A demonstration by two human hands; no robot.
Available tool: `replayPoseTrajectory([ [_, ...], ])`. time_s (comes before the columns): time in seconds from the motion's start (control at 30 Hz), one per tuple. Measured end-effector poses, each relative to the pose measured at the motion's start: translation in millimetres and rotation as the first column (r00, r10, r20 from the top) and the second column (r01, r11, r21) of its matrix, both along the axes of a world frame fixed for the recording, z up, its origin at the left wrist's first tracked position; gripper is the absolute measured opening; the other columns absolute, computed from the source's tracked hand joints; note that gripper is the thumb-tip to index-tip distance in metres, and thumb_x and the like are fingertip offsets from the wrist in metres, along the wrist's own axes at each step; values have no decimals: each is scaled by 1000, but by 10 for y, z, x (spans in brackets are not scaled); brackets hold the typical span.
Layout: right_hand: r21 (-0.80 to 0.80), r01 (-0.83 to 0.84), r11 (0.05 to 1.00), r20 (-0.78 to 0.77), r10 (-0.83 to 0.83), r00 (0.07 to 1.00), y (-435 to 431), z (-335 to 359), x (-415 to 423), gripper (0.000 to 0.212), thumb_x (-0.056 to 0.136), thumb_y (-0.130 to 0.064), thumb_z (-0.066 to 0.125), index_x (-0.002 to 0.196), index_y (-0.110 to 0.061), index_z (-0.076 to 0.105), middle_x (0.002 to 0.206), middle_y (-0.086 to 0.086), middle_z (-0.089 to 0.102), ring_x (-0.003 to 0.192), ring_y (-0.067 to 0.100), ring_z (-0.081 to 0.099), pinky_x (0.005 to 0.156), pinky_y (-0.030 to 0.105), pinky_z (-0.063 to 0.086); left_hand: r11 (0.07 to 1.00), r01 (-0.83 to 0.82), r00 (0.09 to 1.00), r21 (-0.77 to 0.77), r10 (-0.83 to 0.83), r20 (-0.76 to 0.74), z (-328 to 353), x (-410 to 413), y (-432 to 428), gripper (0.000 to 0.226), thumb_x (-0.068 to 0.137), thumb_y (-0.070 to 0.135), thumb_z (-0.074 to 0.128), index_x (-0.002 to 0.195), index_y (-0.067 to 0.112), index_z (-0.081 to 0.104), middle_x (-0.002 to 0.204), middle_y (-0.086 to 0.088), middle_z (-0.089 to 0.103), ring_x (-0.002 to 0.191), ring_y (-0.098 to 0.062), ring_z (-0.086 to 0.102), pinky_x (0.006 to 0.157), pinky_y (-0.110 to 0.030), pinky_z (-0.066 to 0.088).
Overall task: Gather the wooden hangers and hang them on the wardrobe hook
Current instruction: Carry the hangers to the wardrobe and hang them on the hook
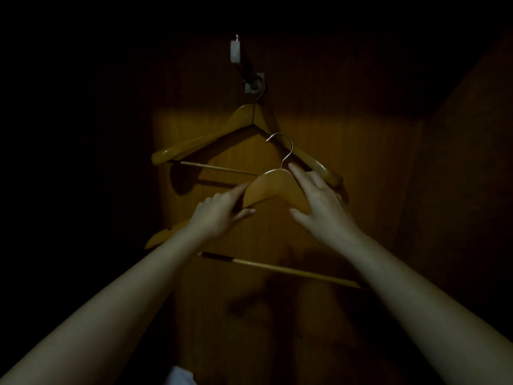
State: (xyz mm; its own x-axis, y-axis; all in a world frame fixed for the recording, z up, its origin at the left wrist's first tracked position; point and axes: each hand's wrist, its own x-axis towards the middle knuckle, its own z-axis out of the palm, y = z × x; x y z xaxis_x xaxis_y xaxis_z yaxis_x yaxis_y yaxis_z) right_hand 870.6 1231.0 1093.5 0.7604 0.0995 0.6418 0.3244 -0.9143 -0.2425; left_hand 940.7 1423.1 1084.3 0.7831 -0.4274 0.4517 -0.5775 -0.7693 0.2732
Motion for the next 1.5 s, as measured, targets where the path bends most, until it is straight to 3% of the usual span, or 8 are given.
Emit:
replayPoseTrajectory([
  [0.2, 51, -120, 991, 130, 113, 985, -143, 471, 542, 76, 89, -11, 59, 149, -25, 14, 142, -1, 36, 126, 18, 43, 102, 29, 42, 973, 126, 992, -195, -122, 31, 491, 310, -73, 72, 94, 20, 46, 146, 40, 1, 156, -5, 19, 141, -25, 26, 114, -47, 27],
  [0.3, 66, -148, 987, 154, 136, 979, -150, 675, 805, 75, 90, -10, 57, 149, -22, 13, 144, 1, 37, 126, 20, 45, 104, 35, 43, 996, 14, 978, -91, 5, 206, 707, 458, -98, 68, 96, 18, 42, 147, 37, 1, 158, 2, 8, 144, -20, 15, 117, -48, 17],
  [0.47, 90, -79, 993, 175, 62, 983, -119, 1035, 1194, 74, 91, -12, 56, 149, -21, 11, 147, 4, 36, 131, 24, 42, 109, 43, 37, 979, -200, 937, -25, 199, 287, 1005, 739, -187, 69, 96, 31, 41, 147, 33, -6, 159, 1, 5, 146, -18, 9, 118, -45, 8],
  [0.6, 47, -43, 998, 165, 35, 986, -42, 1283, 1421, 71, 92, -11, 54, 149, -19, 13, 149, 3, 34, 134, 25, 37, 111, 41, 27, 959, -282, 938, -39, 284, 201, 1206, 958, -234, 74, 95, 38, 42, 147, 31, -10, 159, -1, 2, 146, -20, 6, 119, -46, 8],
  [0.8, -38, 59, 998, 124, -54, 991, 133, 1317, 1698, 68, 91, 2, 45, 149, -16, 16, 149, 7, 34, 131, 34, 40, 106, 46, 33, 927, -353, 932, -129, 360, 40, 1172, 1204, -316, 73, 95, 37, 41, 147, 28, -10, 159, -4, 0, 147, -25, 1, 117, -48, 6],
  [1.0, -52, 59, 997, 111, -53, 992, 221, 1142, 1759, 51, 93, -13, 50, 141, -11, 33, 145, 7, 38, 124, 32, 48, 108, 44, 35, 918, -363, 931, -161, 366, -13, 1008, 1278, -280, 73, 96, 33, 40, 147, 28, -11, 159, -4, -2, 147, -25, -1, 117, -51, 6],
  [1.27, 67, 41, 997, -10, -41, 999, 191, 1050, 1625, 65, 97, -15, 44, 149, -15, 7, 147, 11, 38, 135, 23, 35, 114, 34, 25, 921, -368, 929, -127, 371, -2, 870, 1262, -290, 78, 95, 34, 43, 146, 28, -16, 159, -1, -10, 146, -23, -7, 115, -56, 7],
  [1.5, -67, 72, 995, 76, -67, 995, 145, 893, 1443, 60, 98, -28, 41, 149, -12, 13, 159, 1, 5, 146, 19, 9, 117, 35, 11, 936, -346, 936, -62, 349, 44, 758, 1068, -249, 66, 98, 42, 30, 148, 25, -10, 158, 1, -11, 146, -20, -8, 117, -51, 4],
])
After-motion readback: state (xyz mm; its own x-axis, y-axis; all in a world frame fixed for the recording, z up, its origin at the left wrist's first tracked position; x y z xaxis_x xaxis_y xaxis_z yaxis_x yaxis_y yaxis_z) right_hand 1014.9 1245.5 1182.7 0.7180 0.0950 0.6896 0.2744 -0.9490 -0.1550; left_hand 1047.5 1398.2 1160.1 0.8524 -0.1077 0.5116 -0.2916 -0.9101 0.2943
